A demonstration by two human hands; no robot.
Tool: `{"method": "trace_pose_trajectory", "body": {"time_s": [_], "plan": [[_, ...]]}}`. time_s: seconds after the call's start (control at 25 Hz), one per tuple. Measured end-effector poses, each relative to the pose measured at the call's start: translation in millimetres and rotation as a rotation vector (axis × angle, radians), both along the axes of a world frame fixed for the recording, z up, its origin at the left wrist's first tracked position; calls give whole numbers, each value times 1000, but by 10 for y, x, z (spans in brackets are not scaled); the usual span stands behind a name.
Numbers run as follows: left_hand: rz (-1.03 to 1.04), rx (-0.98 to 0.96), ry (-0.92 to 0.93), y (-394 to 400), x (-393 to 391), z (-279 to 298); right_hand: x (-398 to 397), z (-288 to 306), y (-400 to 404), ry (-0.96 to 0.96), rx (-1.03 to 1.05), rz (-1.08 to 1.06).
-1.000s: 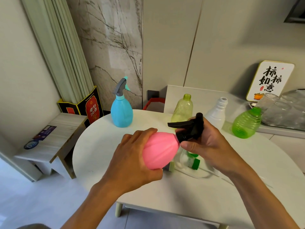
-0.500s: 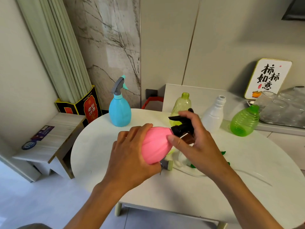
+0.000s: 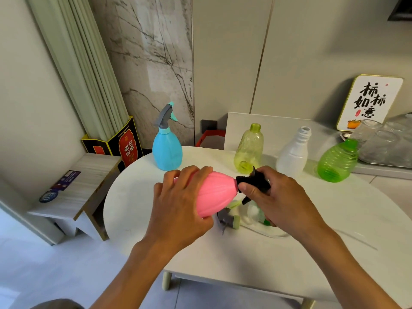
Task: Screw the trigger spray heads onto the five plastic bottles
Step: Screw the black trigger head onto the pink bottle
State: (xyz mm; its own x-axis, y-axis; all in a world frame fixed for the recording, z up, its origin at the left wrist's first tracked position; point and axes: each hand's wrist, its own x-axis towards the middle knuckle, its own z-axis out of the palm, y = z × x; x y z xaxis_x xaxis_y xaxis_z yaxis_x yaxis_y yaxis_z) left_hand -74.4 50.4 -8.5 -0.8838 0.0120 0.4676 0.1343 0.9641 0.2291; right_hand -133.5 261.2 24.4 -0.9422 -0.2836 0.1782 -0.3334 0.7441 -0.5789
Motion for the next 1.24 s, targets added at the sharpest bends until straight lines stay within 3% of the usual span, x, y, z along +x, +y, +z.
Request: {"method": "trace_pose_trajectory", "body": {"time_s": [0.12,0.2,0.28,0.4,0.52,0.96,1.24], "plan": [[-15,41,-10,1,-40,-13,31,12,-28,284,272,-228],[-47,34,8,-3,-48,-28,9,21,-14,391,249,-167],[-73,10,40,2,-56,-46,-47,15,43,296,99,18],[-67,19,1,4,-63,-80,-84,-20,90,-28,-187,222],[-76,57,-16,-28,-79,-92,-89,-86,79,-19,-197,304],[-149,4,40,-63,-52,-7,-81,-38,119,-160,-293,324],[-167,-81,73,-88,-39,-57,-60,-30,91,-388,-495,266]]}}
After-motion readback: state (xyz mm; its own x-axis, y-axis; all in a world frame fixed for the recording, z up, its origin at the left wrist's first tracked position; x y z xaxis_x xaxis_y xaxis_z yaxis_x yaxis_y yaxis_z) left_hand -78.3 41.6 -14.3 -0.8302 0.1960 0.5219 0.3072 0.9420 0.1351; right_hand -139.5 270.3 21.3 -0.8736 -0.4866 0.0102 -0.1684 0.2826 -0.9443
